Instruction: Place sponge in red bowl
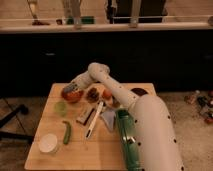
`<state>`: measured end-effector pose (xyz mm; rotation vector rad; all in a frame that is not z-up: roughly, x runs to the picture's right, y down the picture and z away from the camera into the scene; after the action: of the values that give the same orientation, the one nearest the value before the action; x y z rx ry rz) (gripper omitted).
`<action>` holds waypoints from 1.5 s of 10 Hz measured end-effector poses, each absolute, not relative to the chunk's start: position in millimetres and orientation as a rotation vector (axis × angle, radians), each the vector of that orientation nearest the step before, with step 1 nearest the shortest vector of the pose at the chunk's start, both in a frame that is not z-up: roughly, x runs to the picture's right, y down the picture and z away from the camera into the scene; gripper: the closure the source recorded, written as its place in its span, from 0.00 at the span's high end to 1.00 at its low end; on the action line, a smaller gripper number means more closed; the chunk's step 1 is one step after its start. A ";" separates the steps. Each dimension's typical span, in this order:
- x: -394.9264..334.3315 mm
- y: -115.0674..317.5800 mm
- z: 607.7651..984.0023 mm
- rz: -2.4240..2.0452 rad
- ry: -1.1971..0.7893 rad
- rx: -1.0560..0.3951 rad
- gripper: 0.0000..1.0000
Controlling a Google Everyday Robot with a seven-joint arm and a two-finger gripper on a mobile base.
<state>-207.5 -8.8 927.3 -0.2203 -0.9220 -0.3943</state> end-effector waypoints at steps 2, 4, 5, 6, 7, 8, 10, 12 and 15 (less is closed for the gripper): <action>-209.2 -8.7 926.6 -0.396 -0.926 -0.217 0.80; -208.9 -9.2 924.8 -0.400 -0.926 -0.212 0.80; -208.6 -9.3 923.8 -0.403 -0.925 -0.209 0.80; -208.0 -10.1 922.7 -0.405 -0.923 -0.206 0.80; -206.9 -10.9 921.0 -0.408 -0.921 -0.200 0.80; -204.4 -13.0 917.3 -0.409 -0.914 -0.186 0.80; -196.3 -20.3 907.9 -0.411 -0.889 -0.161 0.80; -191.0 -23.4 901.5 -0.427 -0.853 -0.166 0.80; -187.1 -29.4 893.5 -0.459 -0.811 -0.200 0.80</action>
<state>-187.1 -29.4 893.5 -0.2000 -0.8106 -0.4587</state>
